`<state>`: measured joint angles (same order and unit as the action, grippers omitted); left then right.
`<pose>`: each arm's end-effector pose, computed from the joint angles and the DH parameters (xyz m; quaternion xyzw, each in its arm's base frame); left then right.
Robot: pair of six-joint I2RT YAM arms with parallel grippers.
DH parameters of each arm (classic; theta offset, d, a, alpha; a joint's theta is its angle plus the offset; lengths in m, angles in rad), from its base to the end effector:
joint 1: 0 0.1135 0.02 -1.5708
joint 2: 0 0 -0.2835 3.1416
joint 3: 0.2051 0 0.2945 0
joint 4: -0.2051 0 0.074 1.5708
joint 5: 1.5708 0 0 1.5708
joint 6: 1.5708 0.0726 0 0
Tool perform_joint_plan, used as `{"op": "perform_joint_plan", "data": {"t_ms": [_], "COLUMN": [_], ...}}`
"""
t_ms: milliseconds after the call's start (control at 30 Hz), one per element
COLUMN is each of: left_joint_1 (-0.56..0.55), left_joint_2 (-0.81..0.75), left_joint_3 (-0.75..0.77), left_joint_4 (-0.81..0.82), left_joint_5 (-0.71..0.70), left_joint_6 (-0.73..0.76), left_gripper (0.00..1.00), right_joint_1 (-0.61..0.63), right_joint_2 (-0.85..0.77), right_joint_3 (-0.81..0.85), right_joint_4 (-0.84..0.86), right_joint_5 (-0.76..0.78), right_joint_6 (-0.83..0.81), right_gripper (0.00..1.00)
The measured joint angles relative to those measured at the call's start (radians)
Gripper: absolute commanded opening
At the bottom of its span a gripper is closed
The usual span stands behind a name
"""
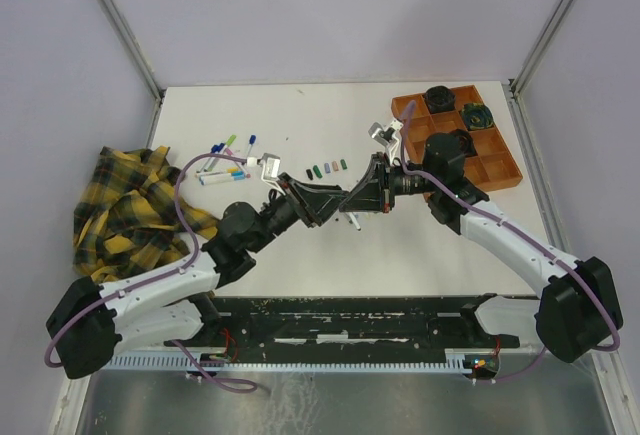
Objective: Open the pen caps
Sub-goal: Open the pen cap from the pen.
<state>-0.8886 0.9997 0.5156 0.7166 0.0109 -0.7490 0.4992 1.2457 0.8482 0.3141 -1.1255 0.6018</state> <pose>0.1838 -0.2275 0.3047 0.0475 0.6185 -0.5751 0.5333 0.2526 0.2124 0.3171 -0.3288 0.6402 0.6342 0.2826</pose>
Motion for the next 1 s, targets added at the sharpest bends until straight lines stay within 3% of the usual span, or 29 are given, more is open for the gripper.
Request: {"op": "perform_joint_plan", "data": {"t_ms": [133, 200, 300, 467, 633, 767, 900, 1000], "left_joint_1": [0.004, 0.008, 0.013, 0.020, 0.027, 0.028, 0.028, 0.028], "left_joint_2": [0.030, 0.034, 0.034, 0.034, 0.034, 0.034, 0.034, 0.034], "left_joint_3": [0.006, 0.009, 0.010, 0.011, 0.011, 0.011, 0.011, 0.011], "left_joint_4": [0.016, 0.019, 0.022, 0.022, 0.023, 0.024, 0.031, 0.034], "left_joint_5": [0.026, 0.030, 0.043, 0.052, 0.052, 0.051, 0.053, 0.055], "left_joint_6": [-0.019, -0.024, -0.025, -0.027, -0.029, -0.029, -0.031, -0.035], "left_gripper": [0.28, 0.24, 0.25, 0.37, 0.36, 0.29, 0.04, 0.03], "right_joint_1": [-0.002, -0.002, -0.002, -0.002, -0.002, -0.002, -0.002, -0.002], "right_joint_2": [0.004, 0.006, 0.008, 0.009, 0.009, 0.013, 0.014, 0.014], "right_joint_3": [0.001, 0.001, 0.001, 0.003, 0.004, 0.006, 0.006, 0.007], "right_joint_4": [-0.009, -0.011, -0.014, -0.016, -0.018, -0.019, -0.021, -0.021], "right_joint_5": [0.000, 0.000, -0.001, -0.002, -0.004, -0.004, -0.004, -0.005], "right_joint_6": [-0.005, -0.006, -0.008, -0.009, -0.009, -0.009, -0.009, -0.010], "right_gripper": [0.00, 0.00, 0.00, 0.01, 0.01, 0.02, 0.03, 0.11]}}
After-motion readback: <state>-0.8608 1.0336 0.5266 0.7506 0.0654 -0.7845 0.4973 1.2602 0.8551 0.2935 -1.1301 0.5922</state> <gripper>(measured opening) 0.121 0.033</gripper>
